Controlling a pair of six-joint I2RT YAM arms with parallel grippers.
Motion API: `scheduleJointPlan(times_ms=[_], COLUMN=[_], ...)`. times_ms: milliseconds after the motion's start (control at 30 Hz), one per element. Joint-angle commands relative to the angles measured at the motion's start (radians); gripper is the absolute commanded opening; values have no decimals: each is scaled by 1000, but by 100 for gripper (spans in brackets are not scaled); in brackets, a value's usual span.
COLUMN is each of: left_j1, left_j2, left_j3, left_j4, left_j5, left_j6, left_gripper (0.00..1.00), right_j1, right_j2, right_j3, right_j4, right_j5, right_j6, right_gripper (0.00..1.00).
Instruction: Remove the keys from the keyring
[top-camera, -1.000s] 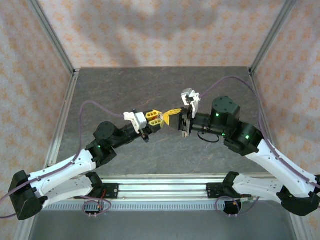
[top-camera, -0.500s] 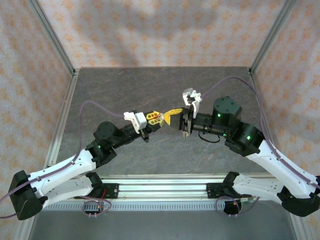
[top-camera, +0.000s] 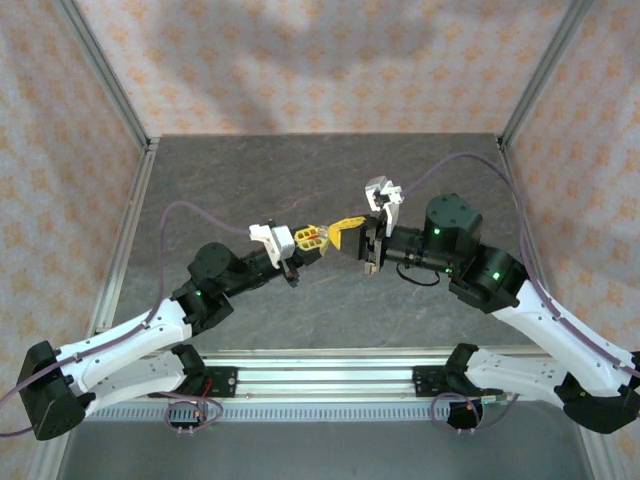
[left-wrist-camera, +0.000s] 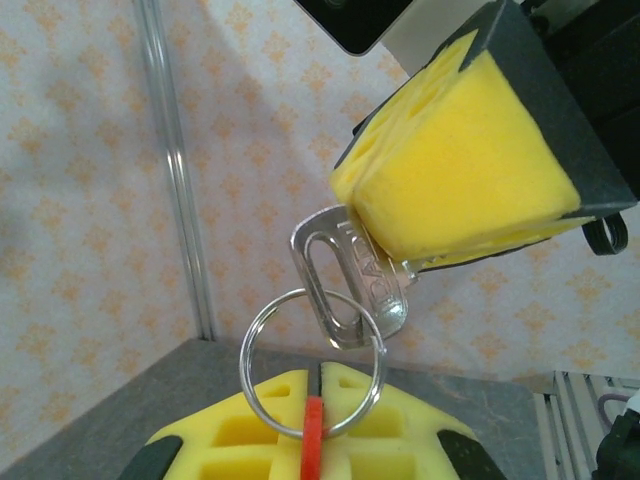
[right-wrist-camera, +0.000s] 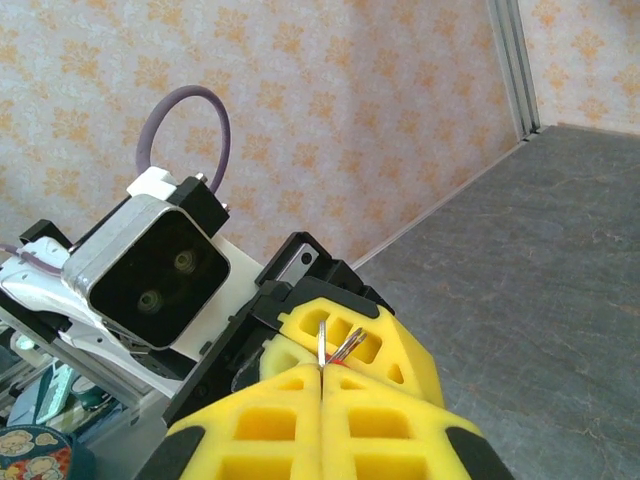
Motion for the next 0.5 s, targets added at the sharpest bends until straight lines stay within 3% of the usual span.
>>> scheduleJointPlan(times_ms=[0, 300, 333, 467], left_j1=[-4, -3, -2, -2], left_j2=[-17, -31, -31, -28], left_j3=[39, 46, 44, 45], left_j4=[-7, -47, -49, -45], left_j5=[23, 11, 6, -8], left_j6=[-14, -69, -67, -56], left_gripper=[0, 1, 13, 25], right_j1=[-6, -6, -6, -6], right_j2=[-22, -36, -34, -32], right_j3=[-10, -23, -22, -21], right_j4=[19, 2, 1, 5], right_j5=[27, 56, 54, 37], right_j6=[-18, -73, -73, -60], right_gripper=[0, 0, 0, 0])
